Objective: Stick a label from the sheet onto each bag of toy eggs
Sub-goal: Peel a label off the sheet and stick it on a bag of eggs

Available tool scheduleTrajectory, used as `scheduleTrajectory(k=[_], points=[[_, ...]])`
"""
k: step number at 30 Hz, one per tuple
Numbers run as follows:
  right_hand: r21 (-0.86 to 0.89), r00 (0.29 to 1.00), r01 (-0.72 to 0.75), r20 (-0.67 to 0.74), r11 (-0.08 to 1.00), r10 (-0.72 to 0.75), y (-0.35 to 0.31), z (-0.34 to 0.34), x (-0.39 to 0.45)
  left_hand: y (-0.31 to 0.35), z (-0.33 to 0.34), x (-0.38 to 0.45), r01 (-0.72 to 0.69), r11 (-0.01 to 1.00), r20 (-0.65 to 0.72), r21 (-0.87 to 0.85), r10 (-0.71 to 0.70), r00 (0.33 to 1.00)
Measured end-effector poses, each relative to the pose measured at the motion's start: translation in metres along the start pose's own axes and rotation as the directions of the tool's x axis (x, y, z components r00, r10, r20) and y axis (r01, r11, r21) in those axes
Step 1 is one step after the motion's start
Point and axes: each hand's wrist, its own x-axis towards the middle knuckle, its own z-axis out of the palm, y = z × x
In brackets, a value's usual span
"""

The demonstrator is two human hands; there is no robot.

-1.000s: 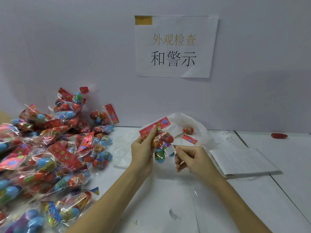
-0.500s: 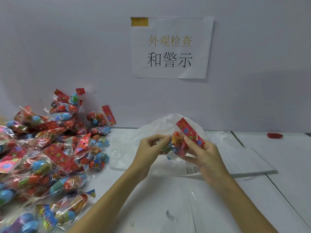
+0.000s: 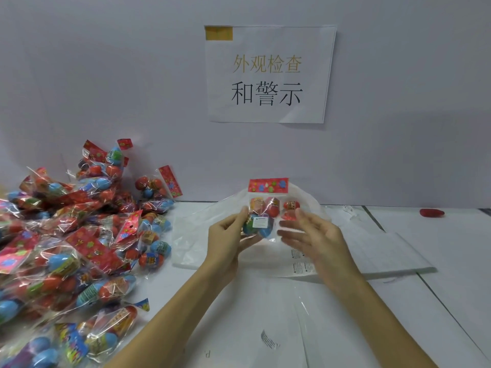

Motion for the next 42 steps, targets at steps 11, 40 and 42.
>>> scheduleTrajectory(k=[11, 40, 42], points=[[-0.575, 0.969, 0.246, 0.152, 0.780, -0.193, 0.008, -0.006, -0.001, 0.006, -0.002, 0.007, -0.080, 0.993, 0.083, 0.092, 0.072, 0.994], [0.058, 0.996, -0.080, -0.040, 0.995, 0.082, -0.004, -0.001, -0.001, 0.008, -0.006, 0.002, 0.021, 0.998, 0.283, 0.058, -0.037, 0.958], [0.124, 0.986, -0.164, 0.058, 0.979, 0.158, -0.004, -0.002, -0.002, 0.007, -0.005, 0.000, -0.003, 0.997, 0.345, 0.077, -0.024, 0.938]])
